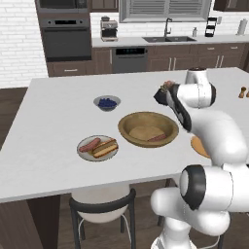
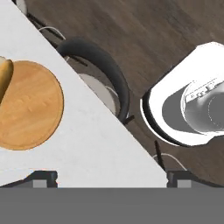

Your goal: Place one bun and one sausage from the bowl on each plate.

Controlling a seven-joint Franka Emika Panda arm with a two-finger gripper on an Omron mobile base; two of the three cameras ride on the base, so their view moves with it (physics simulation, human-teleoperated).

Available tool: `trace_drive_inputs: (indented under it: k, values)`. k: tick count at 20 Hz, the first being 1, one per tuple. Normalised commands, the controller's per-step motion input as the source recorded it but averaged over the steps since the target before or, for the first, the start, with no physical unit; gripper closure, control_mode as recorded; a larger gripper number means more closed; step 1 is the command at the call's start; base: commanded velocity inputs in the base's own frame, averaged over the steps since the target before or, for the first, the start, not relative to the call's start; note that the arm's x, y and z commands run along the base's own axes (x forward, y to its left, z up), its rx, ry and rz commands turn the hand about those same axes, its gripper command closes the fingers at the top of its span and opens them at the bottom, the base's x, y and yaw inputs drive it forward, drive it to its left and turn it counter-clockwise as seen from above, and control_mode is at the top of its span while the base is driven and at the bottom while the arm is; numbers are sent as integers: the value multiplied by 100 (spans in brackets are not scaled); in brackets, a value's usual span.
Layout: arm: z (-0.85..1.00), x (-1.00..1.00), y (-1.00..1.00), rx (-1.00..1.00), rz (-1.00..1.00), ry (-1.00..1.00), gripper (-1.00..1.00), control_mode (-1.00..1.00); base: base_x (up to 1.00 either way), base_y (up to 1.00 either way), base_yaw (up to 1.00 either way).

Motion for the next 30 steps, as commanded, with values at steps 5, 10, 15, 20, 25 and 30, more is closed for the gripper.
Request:
trace_drive_inputs:
  k: [5,10,15,20,25,30]
  values:
    - [-12,83,74,0,32,7,-100,-100,0,0,0]
    - [-31,100,35,0,19,22,-100,-100,0,0,0]
    - [-54,100,3,0,11,22,-100,-100,0,0,0]
    - [-66,85,0,0,11,13,-100,-100,0,0,0]
    - [-81,15,-22,0,19,-1,-100,-100,0,0,0]
    - [-38,52,-23,1,20,-2,-100,-100,0,0,0]
